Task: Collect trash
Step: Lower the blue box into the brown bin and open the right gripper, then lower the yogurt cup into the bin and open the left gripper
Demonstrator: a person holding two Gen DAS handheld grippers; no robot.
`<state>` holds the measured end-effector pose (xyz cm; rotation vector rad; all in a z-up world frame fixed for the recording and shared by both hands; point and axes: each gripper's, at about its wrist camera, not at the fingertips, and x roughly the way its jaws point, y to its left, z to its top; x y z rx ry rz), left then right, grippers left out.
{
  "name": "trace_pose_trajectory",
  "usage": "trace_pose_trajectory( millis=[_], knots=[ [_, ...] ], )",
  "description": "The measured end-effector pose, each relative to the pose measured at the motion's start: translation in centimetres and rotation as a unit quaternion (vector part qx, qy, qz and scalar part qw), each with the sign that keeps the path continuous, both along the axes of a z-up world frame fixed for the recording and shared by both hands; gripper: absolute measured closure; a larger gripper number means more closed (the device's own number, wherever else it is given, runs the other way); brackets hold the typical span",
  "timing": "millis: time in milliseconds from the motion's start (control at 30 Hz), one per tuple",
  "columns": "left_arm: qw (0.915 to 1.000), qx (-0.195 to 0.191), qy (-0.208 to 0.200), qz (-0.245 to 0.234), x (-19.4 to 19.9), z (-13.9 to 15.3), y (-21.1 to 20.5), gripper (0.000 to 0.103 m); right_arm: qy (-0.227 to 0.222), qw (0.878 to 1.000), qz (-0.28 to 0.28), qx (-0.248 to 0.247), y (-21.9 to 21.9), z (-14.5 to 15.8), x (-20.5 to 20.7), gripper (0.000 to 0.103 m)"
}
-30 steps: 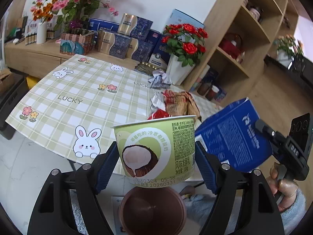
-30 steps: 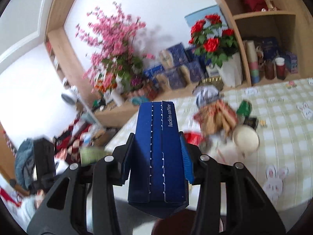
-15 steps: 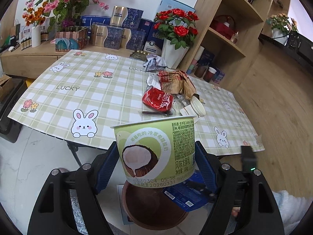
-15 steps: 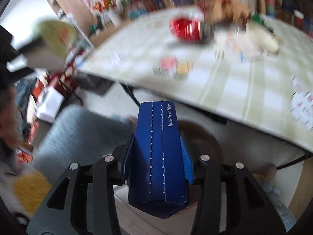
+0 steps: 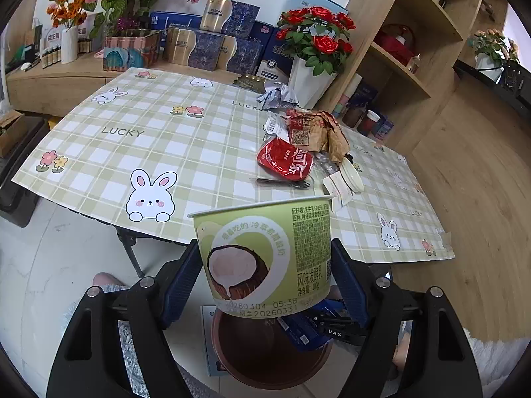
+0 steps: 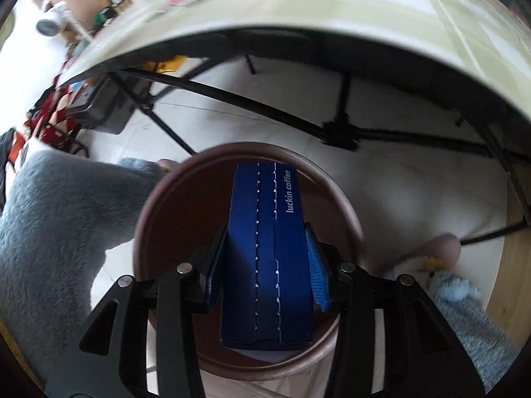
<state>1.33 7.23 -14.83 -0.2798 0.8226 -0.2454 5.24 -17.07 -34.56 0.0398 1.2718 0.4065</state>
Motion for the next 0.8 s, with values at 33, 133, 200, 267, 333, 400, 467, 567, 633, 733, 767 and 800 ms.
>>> trace_pose_trajectory(
  millis=[33,133,200,267,333,400,467,567,633,733,767,800],
  knots=[
    [1.0000,-0.001,0.001,0.000,0.0,-0.1,0.1,0.028,-0.003,1.000,-0.005,-0.006,-0.2,0.1,0.0,0.057],
    [1.0000,-0.005,0.005,0.000,0.1,-0.4,0.1,0.028,-0.010,1.000,-0.016,-0.006,-0.6,0.5,0.4,0.042],
    [1.0000,-0.006,0.005,-0.002,0.2,-0.5,0.1,0.028,-0.018,1.000,-0.022,-0.005,-0.8,1.2,0.3,0.039],
    [0.9999,-0.008,0.006,-0.004,0.2,-0.5,0.1,0.028,-0.031,0.999,-0.020,0.001,-0.7,2.3,0.2,0.035],
    [0.9999,-0.007,0.006,-0.006,0.2,-0.4,0.0,0.028,-0.066,0.998,-0.018,0.017,-0.8,4.7,-0.1,0.011],
    [0.9999,-0.007,0.006,-0.010,0.3,-0.4,-0.2,0.028,-0.107,0.994,-0.011,0.028,-0.9,7.3,-0.6,0.006],
    [0.9999,-0.006,0.006,-0.014,0.2,-0.4,-0.5,0.028,-0.149,0.988,-0.009,0.029,-1.2,10.2,-1.2,0.006],
    [0.9994,0.009,0.004,-0.033,0.3,-0.4,-1.4,0.028,-0.199,0.979,-0.029,0.040,-2.4,13.7,-2.0,0.006],
    [0.9982,0.032,-0.004,-0.051,0.3,-0.4,-2.2,0.028,-0.218,0.974,-0.040,0.045,-3.2,15.2,-2.3,0.006],
    [0.9939,0.060,-0.008,-0.093,0.3,-0.8,-3.9,0.028,-0.237,0.968,-0.064,0.055,-4.9,17.0,-2.5,0.006],
    [0.9931,0.055,-0.003,-0.104,0.4,-1.2,-4.1,0.028,-0.243,0.965,-0.077,0.057,-5.5,17.6,-2.7,0.006],
    [0.9922,0.050,0.005,-0.114,0.5,-1.7,-4.3,0.028,-0.246,0.963,-0.087,0.060,-6.2,17.8,-2.7,0.006]
  ],
)
